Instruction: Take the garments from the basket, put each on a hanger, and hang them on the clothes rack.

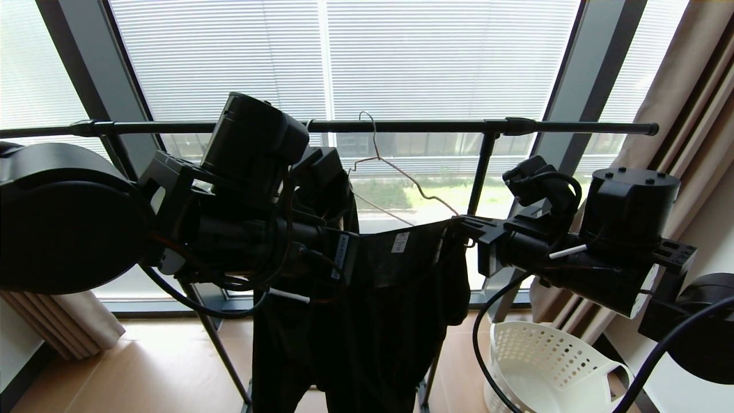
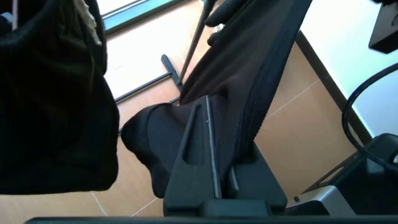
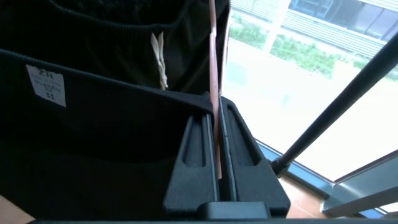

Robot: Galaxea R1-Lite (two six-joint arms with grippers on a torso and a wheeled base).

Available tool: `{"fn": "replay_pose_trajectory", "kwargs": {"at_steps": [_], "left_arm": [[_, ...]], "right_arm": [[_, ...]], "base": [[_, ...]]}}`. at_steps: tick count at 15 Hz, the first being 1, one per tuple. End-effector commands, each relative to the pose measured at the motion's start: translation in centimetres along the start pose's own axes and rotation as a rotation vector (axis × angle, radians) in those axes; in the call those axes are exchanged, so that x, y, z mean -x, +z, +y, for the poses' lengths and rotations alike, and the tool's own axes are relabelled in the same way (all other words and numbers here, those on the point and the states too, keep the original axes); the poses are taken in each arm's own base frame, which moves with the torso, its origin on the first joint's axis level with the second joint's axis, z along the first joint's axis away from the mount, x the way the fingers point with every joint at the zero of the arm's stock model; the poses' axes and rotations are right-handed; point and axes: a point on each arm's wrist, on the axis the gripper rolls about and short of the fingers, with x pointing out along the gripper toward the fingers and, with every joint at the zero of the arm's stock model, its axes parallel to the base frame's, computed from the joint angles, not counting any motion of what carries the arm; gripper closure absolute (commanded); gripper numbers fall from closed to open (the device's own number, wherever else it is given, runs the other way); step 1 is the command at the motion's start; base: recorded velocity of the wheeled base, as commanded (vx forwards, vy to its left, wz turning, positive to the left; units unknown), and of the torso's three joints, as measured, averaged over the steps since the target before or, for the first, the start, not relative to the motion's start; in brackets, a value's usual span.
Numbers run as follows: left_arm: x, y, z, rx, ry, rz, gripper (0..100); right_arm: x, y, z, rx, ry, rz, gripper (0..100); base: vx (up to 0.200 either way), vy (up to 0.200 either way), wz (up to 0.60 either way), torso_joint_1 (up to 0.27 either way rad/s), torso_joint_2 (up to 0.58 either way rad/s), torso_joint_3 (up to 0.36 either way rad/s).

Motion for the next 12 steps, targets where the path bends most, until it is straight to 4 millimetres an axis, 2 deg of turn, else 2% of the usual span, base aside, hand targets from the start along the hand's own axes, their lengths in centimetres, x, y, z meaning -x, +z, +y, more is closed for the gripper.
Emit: {"fn": "replay_pose_trajectory", "kwargs": {"at_steps": [1, 12], "left_arm": [[0.1, -0.1, 0.0, 0.0, 0.001, 0.002, 100], [0.2, 0.6, -0.1, 0.0, -0.009, -0.043, 100]], "right_arm": [[0.2, 0.2, 0.1, 0.001, 0.001, -0.007, 100], [-1.4, -2.2, 1.7, 0.032, 0.051, 0.073, 100]], "base": [[0.0, 0.0, 0.0, 0.0, 0.0, 0.0], [0.0, 0.0, 0.0, 0.0, 0.0, 0.0]]}}
